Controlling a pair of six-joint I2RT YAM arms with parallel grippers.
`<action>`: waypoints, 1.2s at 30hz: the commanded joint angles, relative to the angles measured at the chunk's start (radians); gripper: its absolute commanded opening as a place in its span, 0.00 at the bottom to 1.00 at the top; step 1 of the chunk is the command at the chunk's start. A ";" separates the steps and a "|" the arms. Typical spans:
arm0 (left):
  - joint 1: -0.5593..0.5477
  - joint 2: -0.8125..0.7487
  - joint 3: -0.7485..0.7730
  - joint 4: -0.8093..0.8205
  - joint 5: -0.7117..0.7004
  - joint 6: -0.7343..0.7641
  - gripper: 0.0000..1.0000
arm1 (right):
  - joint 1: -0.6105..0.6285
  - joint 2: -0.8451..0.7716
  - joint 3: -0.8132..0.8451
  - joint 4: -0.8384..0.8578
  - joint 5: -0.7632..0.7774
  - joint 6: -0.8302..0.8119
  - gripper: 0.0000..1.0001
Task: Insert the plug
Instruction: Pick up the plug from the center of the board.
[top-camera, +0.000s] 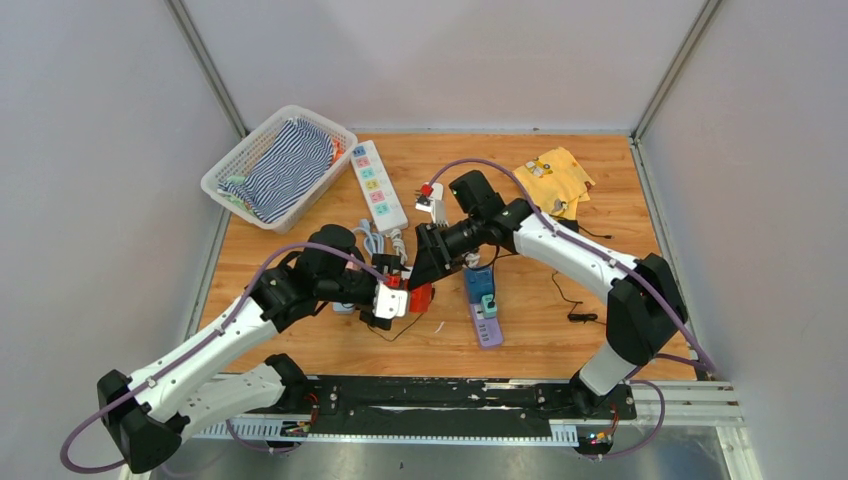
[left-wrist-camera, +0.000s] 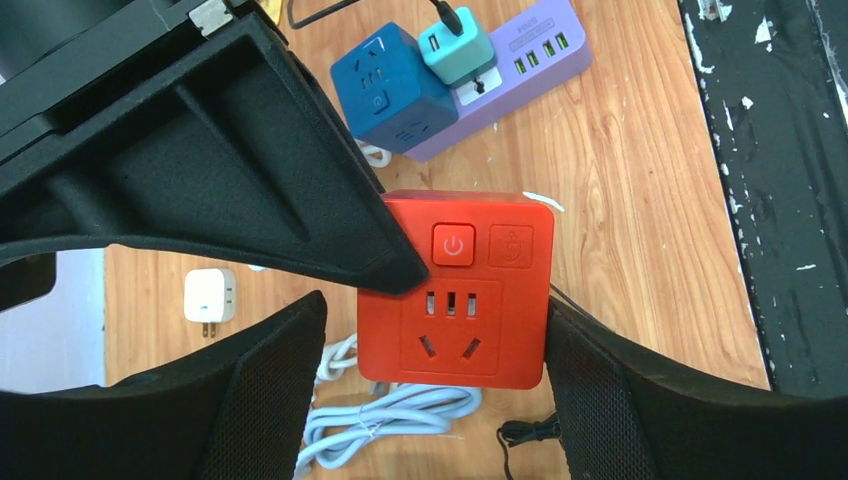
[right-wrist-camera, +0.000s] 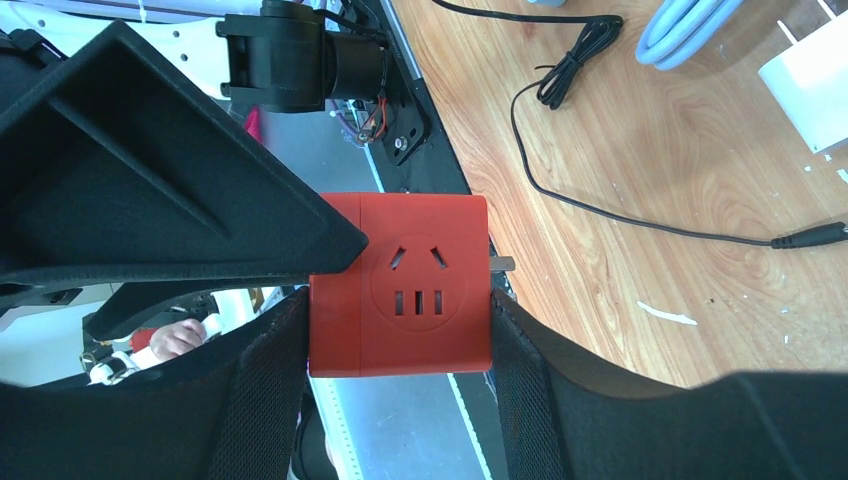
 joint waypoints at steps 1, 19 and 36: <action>-0.009 0.011 0.017 -0.023 -0.032 0.000 0.79 | -0.010 0.013 0.037 -0.015 -0.031 0.026 0.00; -0.010 0.055 0.068 -0.043 -0.067 -0.121 0.47 | -0.013 0.016 0.031 0.001 -0.012 0.045 0.18; -0.007 -0.032 0.041 0.023 -0.492 -0.371 0.00 | -0.086 -0.134 -0.011 0.127 0.248 0.119 0.81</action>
